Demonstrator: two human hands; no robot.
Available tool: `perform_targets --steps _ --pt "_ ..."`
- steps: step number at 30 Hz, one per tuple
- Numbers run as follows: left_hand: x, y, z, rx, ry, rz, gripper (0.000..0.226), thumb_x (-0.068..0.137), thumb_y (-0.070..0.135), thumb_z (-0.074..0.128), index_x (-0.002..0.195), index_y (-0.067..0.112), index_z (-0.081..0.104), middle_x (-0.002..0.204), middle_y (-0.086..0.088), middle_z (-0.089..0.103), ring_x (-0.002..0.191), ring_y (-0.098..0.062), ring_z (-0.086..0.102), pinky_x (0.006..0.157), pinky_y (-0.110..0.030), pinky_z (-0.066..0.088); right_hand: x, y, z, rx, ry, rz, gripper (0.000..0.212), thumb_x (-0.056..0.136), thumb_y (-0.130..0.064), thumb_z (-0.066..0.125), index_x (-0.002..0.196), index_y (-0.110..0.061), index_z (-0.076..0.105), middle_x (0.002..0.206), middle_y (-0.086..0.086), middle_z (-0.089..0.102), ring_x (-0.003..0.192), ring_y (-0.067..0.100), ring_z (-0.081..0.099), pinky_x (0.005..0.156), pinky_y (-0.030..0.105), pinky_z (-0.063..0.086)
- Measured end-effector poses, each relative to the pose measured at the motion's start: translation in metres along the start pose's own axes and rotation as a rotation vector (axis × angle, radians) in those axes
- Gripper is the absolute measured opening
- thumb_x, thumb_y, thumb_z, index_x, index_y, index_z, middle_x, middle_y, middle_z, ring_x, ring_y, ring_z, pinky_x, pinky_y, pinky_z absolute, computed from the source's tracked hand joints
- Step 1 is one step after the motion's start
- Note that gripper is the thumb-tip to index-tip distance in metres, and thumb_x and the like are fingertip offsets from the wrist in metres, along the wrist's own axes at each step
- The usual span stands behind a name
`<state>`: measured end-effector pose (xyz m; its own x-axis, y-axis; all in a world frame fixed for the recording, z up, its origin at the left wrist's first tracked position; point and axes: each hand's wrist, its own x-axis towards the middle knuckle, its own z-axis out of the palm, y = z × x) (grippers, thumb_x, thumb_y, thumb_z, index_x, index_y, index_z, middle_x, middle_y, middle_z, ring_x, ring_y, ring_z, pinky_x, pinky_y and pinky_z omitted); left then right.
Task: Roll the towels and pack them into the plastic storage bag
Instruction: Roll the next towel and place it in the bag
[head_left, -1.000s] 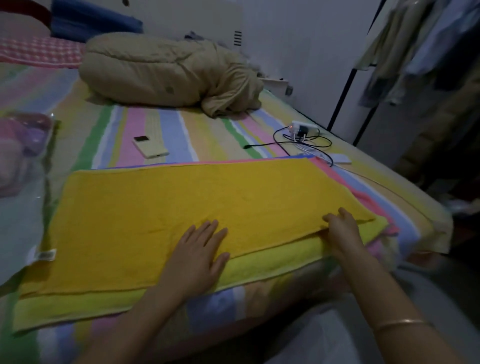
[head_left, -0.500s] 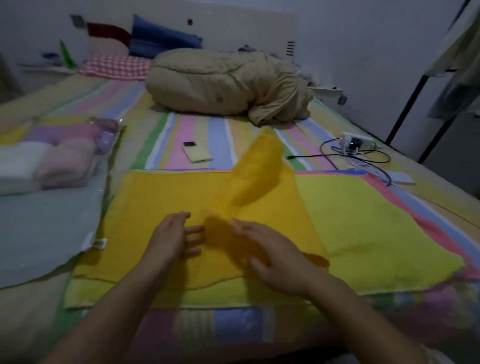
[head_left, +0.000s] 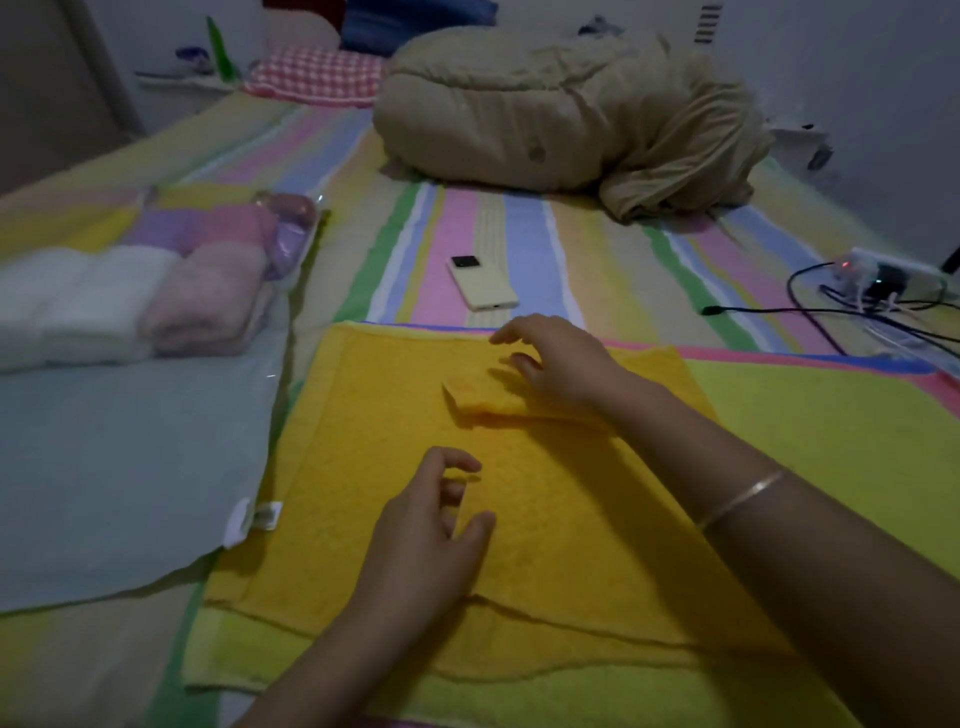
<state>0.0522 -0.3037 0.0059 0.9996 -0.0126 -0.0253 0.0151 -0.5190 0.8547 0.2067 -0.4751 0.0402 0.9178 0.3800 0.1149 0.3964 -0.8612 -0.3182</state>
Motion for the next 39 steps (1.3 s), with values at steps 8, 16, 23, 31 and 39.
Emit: perform_targets --steps 8,16,23,31,39 --pt "-0.006 0.002 -0.009 0.121 -0.024 0.072 0.026 0.086 0.017 0.064 0.103 0.035 0.068 0.096 0.019 0.064 0.080 0.005 0.055 0.077 -0.015 0.044 0.036 0.001 0.014 -0.123 -0.214 0.021 0.030 0.090 -0.036 0.062 0.115 -0.021 0.062 0.115 0.003 0.063 0.109 0.023 0.055 0.080 0.028 0.040" --pt "-0.033 -0.002 -0.067 0.459 0.136 0.086 0.034 0.092 0.022 0.052 0.122 0.037 0.057 0.126 0.022 0.050 0.111 -0.006 0.053 0.092 -0.026 0.043 0.078 -0.011 0.017 0.146 0.106 0.190 0.020 0.093 -0.034 0.056 0.105 -0.019 0.062 0.113 0.007 0.063 0.106 0.027 0.056 0.086 0.037 0.045" --pt "-0.044 -0.023 -0.114 0.450 0.229 0.016 0.033 0.091 0.028 0.055 0.121 0.041 0.058 0.124 0.025 0.049 0.101 -0.005 0.057 0.088 -0.030 0.048 0.130 -0.082 0.053 0.159 0.083 0.175 0.024 0.090 -0.041 0.059 0.104 -0.022 0.066 0.113 0.004 0.066 0.106 0.026 0.059 0.083 0.034 0.045" --pt "-0.023 -0.080 -0.122 -0.195 0.175 -0.200 0.029 0.083 0.006 0.069 0.094 0.033 0.073 0.102 0.017 0.069 0.086 0.001 0.067 0.087 -0.028 0.054 0.147 -0.102 0.088 0.080 0.060 0.234 0.026 0.089 -0.038 0.060 0.105 -0.018 0.068 0.111 0.008 0.067 0.103 0.030 0.060 0.084 0.039 0.051" --pt "-0.020 -0.077 -0.129 0.035 0.116 -0.150 0.023 0.084 0.023 0.070 0.099 0.040 0.065 0.105 0.024 0.058 0.094 0.000 0.059 0.087 -0.026 0.049 0.098 -0.090 0.085 0.006 0.130 0.125 0.055 0.089 -0.042 0.059 0.137 -0.023 0.042 0.139 0.007 0.045 0.128 0.028 0.040 0.102 0.044 0.037"
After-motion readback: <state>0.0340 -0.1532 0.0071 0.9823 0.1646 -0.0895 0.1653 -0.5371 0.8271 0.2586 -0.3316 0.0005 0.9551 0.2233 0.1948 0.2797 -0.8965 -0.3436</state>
